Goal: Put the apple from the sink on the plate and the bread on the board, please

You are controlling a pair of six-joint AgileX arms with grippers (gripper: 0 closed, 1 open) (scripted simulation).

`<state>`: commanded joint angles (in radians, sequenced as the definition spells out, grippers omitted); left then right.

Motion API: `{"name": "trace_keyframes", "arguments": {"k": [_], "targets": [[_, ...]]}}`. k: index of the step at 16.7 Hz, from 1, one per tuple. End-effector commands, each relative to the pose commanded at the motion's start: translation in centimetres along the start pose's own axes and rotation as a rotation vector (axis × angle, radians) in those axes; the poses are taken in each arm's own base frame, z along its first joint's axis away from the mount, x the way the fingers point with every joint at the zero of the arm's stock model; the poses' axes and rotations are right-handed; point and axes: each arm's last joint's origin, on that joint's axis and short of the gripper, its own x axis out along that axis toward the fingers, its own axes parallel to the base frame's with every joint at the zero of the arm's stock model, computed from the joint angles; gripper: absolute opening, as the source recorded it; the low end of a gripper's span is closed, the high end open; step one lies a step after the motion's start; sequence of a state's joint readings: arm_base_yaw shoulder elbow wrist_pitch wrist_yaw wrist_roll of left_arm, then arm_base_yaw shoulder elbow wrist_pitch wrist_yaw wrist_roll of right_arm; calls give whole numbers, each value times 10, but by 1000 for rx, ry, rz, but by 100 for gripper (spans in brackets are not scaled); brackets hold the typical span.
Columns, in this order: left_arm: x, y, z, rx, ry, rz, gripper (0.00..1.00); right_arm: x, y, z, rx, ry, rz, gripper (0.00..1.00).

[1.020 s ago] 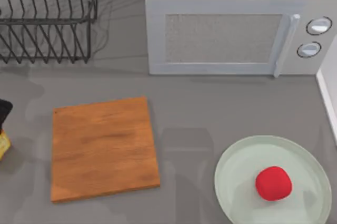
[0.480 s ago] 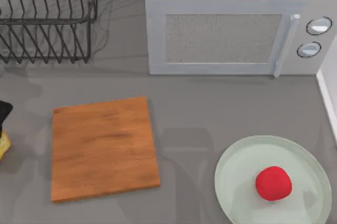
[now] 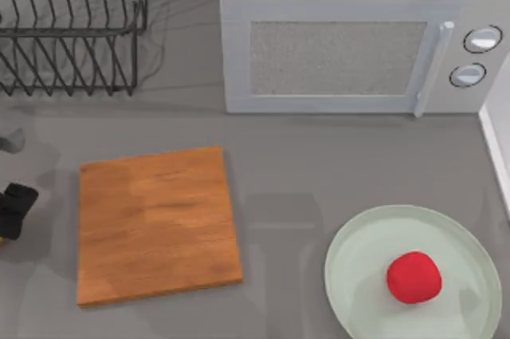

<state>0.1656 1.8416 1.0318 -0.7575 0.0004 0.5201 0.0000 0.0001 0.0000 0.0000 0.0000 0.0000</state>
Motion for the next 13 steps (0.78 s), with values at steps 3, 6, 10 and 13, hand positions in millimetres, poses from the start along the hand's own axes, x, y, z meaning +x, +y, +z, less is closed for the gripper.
{"name": "trace_keyframes", "arguments": {"k": [3, 6, 10, 13], "targets": [[4, 0, -1, 0, 3, -2, 100, 0, 0, 0, 0, 0, 0, 100], [4, 0, -1, 0, 3, -2, 92, 0, 0, 0, 0, 0, 0, 100], [4, 0, -1, 0, 3, -2, 62, 0, 0, 0, 0, 0, 0, 100], [4, 0, -1, 0, 3, -2, 40, 0, 0, 0, 0, 0, 0, 100]]}}
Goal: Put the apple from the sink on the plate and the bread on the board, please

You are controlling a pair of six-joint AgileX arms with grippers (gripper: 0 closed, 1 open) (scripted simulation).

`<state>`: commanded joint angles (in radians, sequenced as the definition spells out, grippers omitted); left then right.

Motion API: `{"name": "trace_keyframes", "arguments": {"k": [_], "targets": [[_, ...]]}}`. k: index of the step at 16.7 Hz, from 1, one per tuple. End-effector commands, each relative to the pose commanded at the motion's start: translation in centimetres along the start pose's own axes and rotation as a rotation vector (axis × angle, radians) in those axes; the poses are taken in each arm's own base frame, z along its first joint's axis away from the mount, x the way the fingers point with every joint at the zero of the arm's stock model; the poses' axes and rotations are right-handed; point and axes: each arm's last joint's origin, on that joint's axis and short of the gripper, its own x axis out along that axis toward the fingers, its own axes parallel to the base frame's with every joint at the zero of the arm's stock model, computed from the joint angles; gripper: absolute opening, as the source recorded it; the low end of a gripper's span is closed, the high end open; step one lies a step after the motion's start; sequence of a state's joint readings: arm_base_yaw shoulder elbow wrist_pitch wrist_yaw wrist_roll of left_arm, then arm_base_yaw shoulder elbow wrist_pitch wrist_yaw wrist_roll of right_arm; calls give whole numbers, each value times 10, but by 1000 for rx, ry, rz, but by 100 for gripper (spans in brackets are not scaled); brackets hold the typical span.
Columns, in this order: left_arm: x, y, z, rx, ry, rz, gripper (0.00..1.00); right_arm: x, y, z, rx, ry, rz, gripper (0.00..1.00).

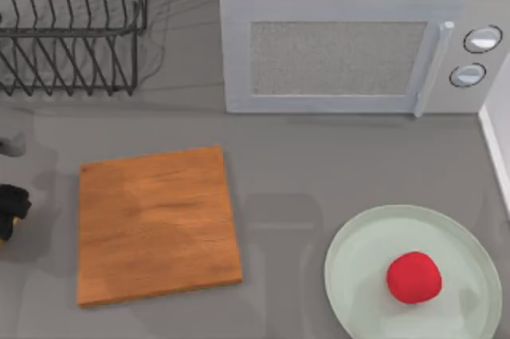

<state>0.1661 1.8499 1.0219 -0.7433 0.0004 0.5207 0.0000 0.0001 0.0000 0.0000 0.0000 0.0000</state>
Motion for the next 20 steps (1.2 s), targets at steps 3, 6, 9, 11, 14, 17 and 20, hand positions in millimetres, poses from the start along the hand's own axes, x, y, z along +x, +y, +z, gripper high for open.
{"name": "trace_keyframes", "arguments": {"k": [3, 6, 9, 11, 14, 17, 20], "targets": [[0, 0, 0, 0, 0, 0, 17, 0, 0, 0, 0, 0, 0, 100], [0, 0, 0, 0, 0, 0, 0, 0, 0, 0, 0, 0, 0, 100], [0, 0, 0, 0, 0, 0, 0, 0, 0, 0, 0, 0, 0, 100], [0, 0, 0, 0, 0, 0, 0, 0, 0, 0, 0, 0, 0, 100], [-1, -1, 0, 3, -3, 0, 0, 0, 0, 0, 0, 0, 0, 100], [-11, 1, 3, 2, -4, 1, 0, 0, 0, 0, 0, 0, 0, 100], [-39, 2, 5, 7, 10, -7, 0, 0, 0, 0, 0, 0, 0, 100]]}}
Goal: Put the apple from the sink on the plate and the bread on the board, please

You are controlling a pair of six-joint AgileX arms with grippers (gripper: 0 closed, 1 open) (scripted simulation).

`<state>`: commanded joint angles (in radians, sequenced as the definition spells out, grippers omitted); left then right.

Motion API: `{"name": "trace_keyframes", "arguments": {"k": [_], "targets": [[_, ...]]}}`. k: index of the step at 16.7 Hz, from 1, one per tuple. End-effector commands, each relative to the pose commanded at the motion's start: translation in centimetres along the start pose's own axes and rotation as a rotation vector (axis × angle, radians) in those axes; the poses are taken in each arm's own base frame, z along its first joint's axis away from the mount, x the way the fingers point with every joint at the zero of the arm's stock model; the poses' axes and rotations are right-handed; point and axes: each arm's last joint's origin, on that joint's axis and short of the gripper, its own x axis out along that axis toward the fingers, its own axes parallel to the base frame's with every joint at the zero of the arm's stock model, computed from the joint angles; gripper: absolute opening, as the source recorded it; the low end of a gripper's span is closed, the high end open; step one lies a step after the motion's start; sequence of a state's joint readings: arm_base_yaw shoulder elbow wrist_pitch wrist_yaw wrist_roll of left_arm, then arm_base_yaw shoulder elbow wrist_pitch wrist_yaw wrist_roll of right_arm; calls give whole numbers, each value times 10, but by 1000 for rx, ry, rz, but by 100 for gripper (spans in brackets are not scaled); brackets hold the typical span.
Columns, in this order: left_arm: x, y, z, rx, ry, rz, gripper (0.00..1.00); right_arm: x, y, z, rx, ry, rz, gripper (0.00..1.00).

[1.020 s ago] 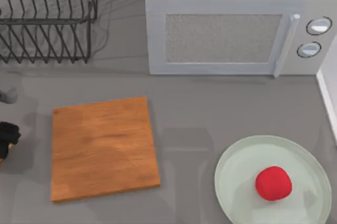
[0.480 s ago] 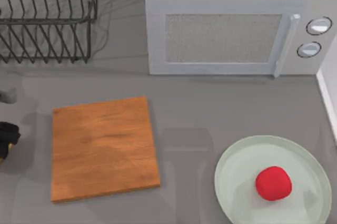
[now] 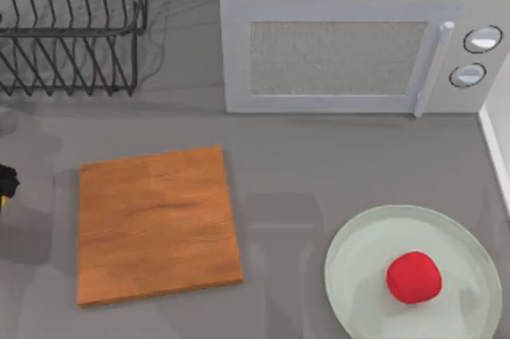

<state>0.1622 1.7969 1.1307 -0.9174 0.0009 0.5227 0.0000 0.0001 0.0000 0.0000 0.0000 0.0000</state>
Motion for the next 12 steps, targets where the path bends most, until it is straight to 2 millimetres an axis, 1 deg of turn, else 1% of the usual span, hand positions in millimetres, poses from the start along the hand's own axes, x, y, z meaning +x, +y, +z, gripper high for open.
{"name": "trace_keyframes", "arguments": {"k": [4, 6, 12], "targets": [[-46, -2, -4, -2, 4, -3, 0, 0, 0, 0, 0, 0, 0, 100], [-60, -3, -5, -4, -11, 6, 0, 0, 0, 0, 0, 0, 0, 100], [-60, -3, -4, -9, -10, 8, 0, 0, 0, 0, 0, 0, 0, 100]]}}
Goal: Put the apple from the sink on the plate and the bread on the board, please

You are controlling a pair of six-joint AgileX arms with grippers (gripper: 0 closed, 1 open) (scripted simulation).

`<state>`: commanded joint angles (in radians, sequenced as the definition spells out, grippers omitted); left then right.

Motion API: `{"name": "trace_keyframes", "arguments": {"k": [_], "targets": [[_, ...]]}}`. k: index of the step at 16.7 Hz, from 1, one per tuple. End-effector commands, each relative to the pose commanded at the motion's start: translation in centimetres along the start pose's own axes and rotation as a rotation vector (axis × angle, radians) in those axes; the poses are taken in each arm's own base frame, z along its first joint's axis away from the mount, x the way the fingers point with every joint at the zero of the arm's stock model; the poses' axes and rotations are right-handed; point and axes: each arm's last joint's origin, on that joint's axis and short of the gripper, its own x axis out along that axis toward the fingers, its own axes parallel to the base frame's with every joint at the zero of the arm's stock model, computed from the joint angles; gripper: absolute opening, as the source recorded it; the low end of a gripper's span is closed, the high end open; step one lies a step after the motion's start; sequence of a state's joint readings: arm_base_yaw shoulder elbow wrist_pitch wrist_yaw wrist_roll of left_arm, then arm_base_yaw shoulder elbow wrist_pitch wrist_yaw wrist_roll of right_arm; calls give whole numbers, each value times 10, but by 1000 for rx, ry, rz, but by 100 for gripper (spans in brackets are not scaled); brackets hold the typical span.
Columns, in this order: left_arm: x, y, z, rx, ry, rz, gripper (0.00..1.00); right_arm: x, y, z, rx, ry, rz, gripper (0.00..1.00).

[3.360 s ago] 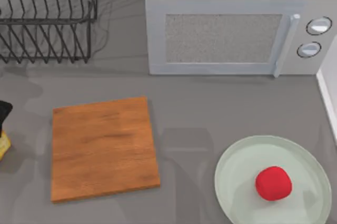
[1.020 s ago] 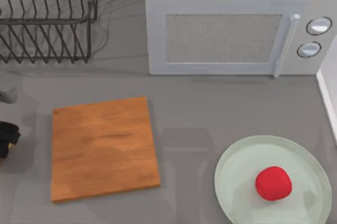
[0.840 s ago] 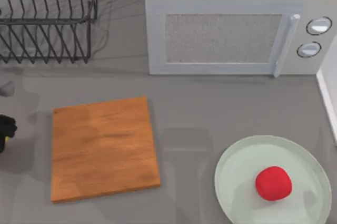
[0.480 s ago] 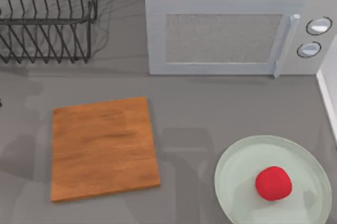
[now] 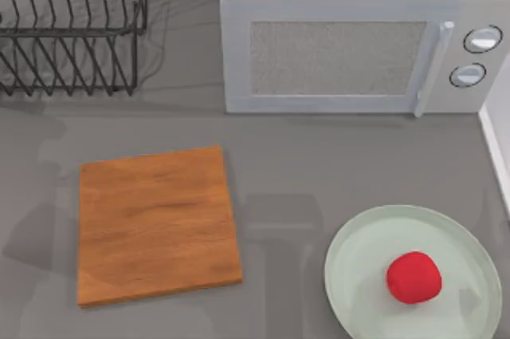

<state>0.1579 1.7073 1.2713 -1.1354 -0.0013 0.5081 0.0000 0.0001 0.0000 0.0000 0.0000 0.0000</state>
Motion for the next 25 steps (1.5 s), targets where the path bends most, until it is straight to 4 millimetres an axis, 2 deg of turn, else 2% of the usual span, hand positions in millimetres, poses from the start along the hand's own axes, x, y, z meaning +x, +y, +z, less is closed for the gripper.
{"name": "trace_keyframes", "arguments": {"k": [4, 8, 12, 18, 22, 25], "targets": [[1, -13, 14, -85, -11, 27, 0, 0, 0, 0, 0, 0, 0, 100], [2, -42, 36, -287, -54, 60, 0, 0, 0, 0, 0, 0, 0, 100], [4, -80, 54, -610, -114, 55, 0, 0, 0, 0, 0, 0, 0, 100], [13, -132, 69, -1209, -121, -23, 0, 0, 0, 0, 0, 0, 0, 100], [21, -158, 72, -1561, -62, -61, 0, 0, 0, 0, 0, 0, 0, 100], [25, -171, 70, -1748, -13, -74, 0, 0, 0, 0, 0, 0, 0, 100]]}}
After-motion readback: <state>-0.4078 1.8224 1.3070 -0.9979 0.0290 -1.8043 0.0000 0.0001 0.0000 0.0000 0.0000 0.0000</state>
